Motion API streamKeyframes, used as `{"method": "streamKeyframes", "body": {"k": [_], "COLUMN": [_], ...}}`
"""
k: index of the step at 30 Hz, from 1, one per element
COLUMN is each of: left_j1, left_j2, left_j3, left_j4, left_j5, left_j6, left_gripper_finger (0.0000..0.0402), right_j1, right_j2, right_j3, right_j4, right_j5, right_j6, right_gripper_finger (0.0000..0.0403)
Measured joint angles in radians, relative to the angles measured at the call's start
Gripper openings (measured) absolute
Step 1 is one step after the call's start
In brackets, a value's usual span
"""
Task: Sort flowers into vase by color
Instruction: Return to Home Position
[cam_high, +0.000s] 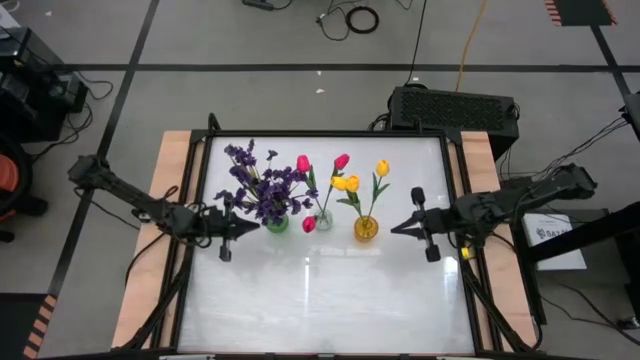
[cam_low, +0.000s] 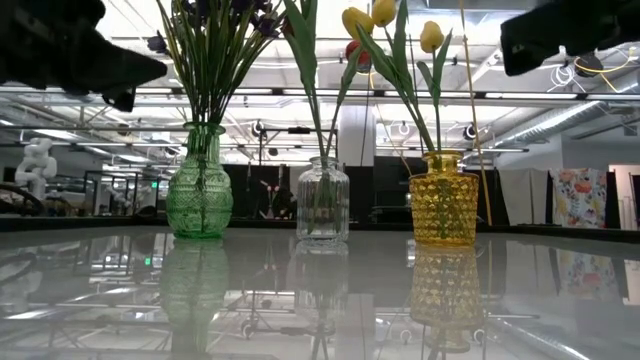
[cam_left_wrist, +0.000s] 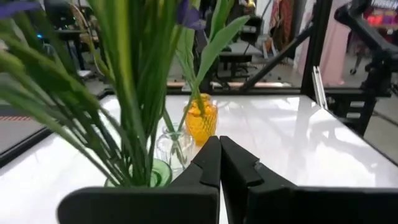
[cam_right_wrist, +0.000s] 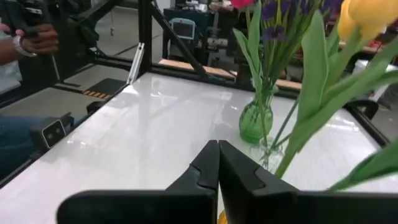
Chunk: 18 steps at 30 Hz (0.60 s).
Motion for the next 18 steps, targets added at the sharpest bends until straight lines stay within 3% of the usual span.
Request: {"method": "streamKeyframes", "body": {"k": [3, 18], "left_j1": [0.006, 0.056], "left_j2": [-0.015, -0.115], "left_j3": [-0.044, -0.056], "left_j4": [0.055, -0.006], "left_j5": [0.001, 0.068], "left_j6": [0.0, 0.069], "left_gripper_finger": [0.0002, 0.0001], "right_j1": [-0.01, -0.011], "right_j2": [-0.003, -0.038], "right_j3": [-0.013, -0.041], "right_j4": [-0.001, -0.007], "right_j5": [-0.001, -0.051], "right_j6": [0.013, 0.046], "right_gripper_finger": [0.0, 0.0]}}
